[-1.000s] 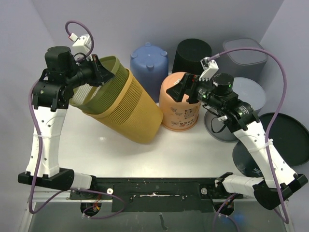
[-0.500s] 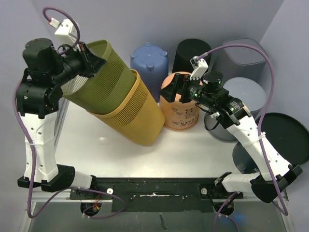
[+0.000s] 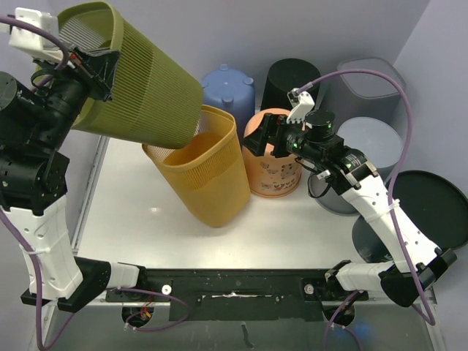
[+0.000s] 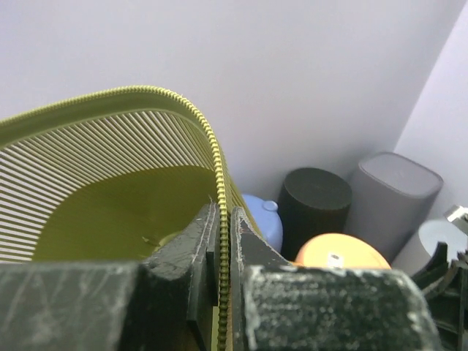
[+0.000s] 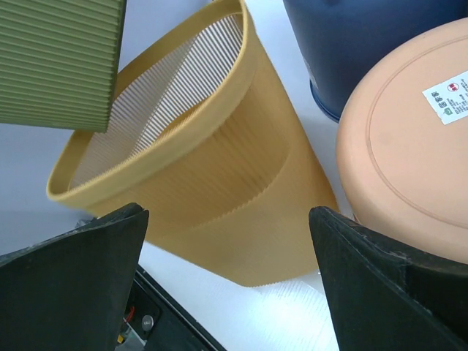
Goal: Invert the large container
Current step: Pick up the container from the container, then place the container at the center of the board, then turn the container upside down at the center of the board.
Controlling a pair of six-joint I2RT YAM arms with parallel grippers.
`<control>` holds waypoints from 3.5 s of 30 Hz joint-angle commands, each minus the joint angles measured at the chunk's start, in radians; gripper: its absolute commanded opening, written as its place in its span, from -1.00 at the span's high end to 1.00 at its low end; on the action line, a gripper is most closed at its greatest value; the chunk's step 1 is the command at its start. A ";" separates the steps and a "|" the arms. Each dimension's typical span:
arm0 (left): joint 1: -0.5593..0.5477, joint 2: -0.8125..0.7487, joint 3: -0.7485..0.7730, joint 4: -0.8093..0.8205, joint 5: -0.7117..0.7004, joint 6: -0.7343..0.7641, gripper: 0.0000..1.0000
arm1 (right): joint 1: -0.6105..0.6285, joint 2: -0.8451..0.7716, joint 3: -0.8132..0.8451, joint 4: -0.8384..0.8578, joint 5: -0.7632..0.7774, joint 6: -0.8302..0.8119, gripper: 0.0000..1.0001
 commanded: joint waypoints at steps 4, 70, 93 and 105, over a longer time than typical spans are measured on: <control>0.002 -0.052 -0.001 0.186 -0.260 0.145 1.00 | 0.009 -0.044 -0.007 0.053 0.012 -0.005 -0.95; 0.161 0.314 -0.466 0.213 -0.138 -0.060 -0.28 | 0.632 0.365 0.323 -0.099 0.168 -0.294 -0.96; 0.192 -0.027 -0.682 0.228 -0.066 -0.189 -0.44 | 0.668 0.500 0.512 -0.241 0.217 -0.250 -0.97; 0.211 -0.146 -0.881 0.195 -0.150 -0.260 -0.44 | 0.667 0.599 0.627 -0.348 0.254 -0.234 0.42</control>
